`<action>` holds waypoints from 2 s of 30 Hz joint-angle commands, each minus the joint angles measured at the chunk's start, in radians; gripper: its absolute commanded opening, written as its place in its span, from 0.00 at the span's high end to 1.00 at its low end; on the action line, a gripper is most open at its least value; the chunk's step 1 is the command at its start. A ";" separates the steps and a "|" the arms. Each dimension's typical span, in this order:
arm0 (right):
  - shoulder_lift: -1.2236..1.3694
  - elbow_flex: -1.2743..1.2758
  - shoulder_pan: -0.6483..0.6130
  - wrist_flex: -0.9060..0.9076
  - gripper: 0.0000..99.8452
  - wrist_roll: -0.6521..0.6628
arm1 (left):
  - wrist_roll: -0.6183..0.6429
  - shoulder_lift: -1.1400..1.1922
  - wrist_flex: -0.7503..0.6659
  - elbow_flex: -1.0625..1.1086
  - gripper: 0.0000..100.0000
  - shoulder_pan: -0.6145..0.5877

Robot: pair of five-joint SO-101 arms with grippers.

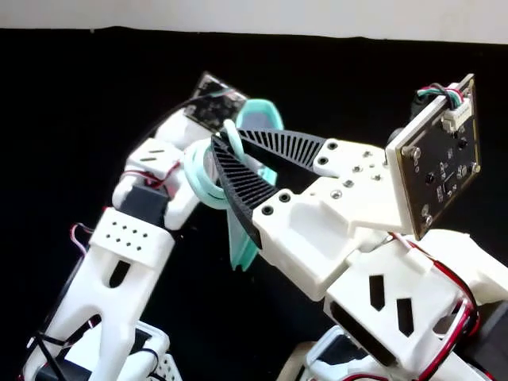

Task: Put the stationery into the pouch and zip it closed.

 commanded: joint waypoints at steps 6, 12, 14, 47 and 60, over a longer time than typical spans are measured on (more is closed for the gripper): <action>0.007 -0.027 -0.015 -0.019 0.99 -0.011 | 0.002 0.002 -0.021 -0.031 0.99 0.073; 0.007 -0.025 -0.013 -0.013 0.99 -0.011 | -0.002 0.001 -0.015 -0.028 0.99 0.041; 0.007 -0.022 -0.013 -0.012 0.99 -0.011 | -0.002 -0.001 -0.015 -0.025 0.99 0.015; 0.007 -0.025 -0.013 -0.010 0.99 -0.012 | 0.002 -0.182 0.377 -0.318 0.99 -0.260; 0.001 -0.025 -0.013 -0.012 0.99 -0.012 | 0.002 -0.243 0.528 -0.318 0.99 -0.252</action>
